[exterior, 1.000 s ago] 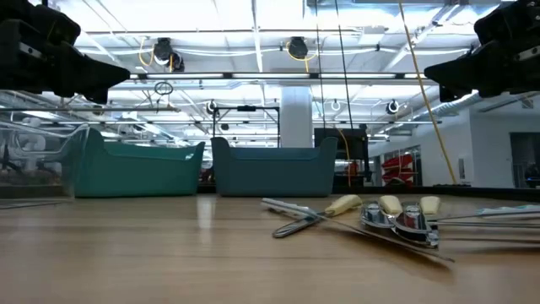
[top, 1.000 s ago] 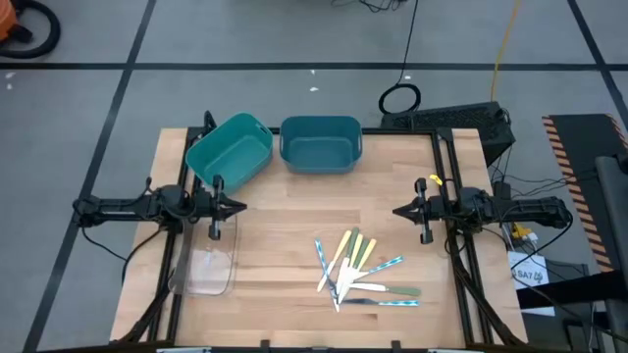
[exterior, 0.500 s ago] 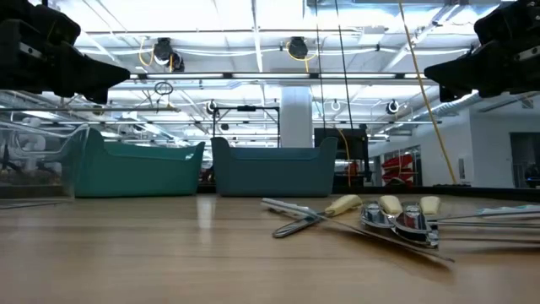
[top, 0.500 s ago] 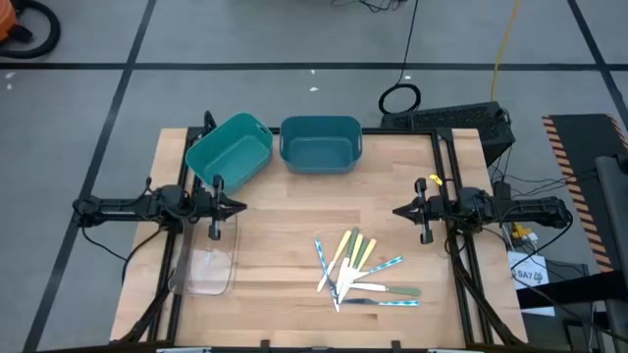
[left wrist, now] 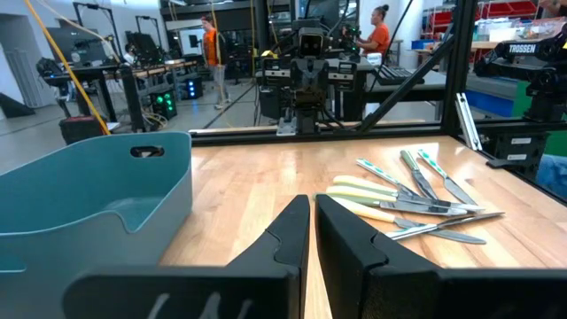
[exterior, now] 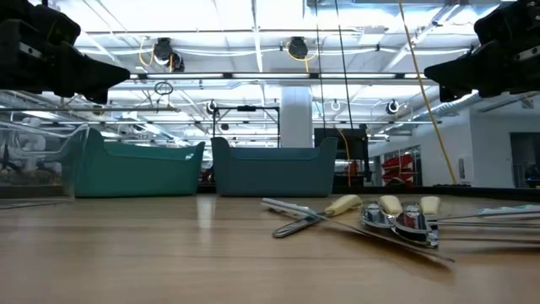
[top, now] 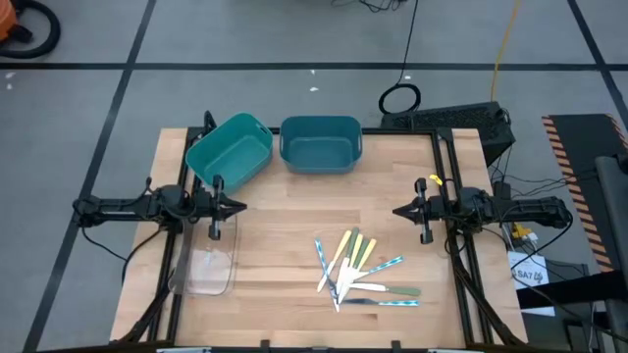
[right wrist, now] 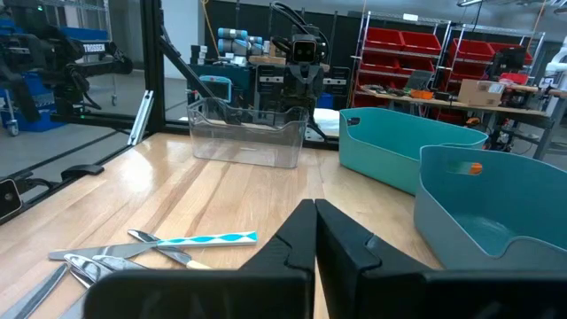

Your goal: Sort silverware by color (type)

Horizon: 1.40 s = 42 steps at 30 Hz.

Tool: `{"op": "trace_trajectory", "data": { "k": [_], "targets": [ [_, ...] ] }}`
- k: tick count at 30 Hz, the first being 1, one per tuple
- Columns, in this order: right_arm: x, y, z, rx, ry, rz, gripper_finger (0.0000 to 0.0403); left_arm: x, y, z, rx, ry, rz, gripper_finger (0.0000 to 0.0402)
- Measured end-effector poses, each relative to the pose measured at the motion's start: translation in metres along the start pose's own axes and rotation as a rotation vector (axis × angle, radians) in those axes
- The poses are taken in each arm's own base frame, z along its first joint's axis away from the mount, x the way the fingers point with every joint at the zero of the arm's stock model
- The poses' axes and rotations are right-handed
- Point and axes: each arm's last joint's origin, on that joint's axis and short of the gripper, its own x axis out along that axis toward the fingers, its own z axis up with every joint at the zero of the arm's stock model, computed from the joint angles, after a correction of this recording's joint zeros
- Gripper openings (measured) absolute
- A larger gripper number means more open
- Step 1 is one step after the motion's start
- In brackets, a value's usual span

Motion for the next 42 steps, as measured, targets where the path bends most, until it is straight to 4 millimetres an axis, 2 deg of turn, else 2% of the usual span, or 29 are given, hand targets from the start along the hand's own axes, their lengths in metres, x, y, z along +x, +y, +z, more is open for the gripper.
{"op": "trace_trajectory", "data": {
  "k": [42],
  "targets": [
    [0.0000, 0.0000, 0.0000, 0.038, 0.000, 0.000, 0.0000, 0.0000, 0.0000, 0.0000, 0.003, 0.000, 0.000, 0.0030]
  ]
}}
